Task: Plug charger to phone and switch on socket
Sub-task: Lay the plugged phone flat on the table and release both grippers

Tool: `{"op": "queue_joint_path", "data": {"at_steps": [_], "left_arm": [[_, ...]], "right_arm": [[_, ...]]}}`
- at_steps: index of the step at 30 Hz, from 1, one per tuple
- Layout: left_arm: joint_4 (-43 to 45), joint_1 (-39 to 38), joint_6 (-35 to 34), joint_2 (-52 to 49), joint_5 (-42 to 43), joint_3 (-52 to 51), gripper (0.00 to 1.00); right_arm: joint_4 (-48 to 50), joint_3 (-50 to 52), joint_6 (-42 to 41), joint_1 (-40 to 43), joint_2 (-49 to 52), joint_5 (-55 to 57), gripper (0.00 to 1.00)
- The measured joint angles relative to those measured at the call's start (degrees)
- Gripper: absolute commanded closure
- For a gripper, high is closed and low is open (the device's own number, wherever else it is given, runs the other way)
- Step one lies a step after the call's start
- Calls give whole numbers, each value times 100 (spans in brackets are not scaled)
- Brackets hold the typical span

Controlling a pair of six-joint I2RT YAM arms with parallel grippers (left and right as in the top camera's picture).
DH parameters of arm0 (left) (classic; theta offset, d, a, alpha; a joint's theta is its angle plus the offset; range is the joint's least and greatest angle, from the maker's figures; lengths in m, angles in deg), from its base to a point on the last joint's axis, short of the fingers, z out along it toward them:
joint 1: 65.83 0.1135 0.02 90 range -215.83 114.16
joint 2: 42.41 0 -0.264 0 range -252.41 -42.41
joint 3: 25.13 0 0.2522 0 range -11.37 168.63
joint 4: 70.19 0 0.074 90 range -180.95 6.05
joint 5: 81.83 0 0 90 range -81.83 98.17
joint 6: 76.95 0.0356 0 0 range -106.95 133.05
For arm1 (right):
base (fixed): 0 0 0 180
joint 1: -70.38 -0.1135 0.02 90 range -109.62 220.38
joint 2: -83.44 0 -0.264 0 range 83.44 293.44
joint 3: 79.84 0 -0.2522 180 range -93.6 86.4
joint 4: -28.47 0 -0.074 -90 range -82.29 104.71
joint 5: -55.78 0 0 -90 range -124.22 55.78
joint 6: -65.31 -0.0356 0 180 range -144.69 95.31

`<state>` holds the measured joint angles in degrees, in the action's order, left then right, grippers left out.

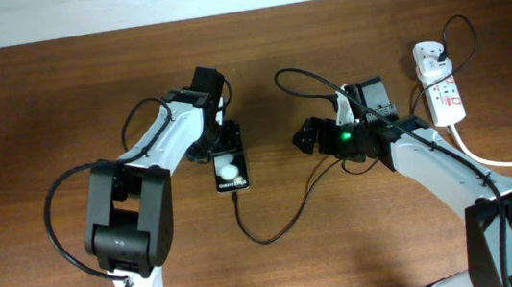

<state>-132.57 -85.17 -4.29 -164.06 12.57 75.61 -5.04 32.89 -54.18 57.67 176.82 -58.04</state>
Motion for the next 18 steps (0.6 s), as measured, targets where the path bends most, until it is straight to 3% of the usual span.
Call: {"op": "queue_joint_path", "data": {"at_steps": [3, 12, 18], "left_arm": [[4, 37, -2, 0, -173, 2, 1], [-2, 1311, -2, 0, -321, 92, 1], [-2, 1325, -2, 0, -337, 92, 1]], "right_arm": [[0, 0, 0, 0, 0, 0, 1], [0, 0, -2, 0, 0, 0, 1], [2, 0, -4, 0, -2, 0, 1]]}}
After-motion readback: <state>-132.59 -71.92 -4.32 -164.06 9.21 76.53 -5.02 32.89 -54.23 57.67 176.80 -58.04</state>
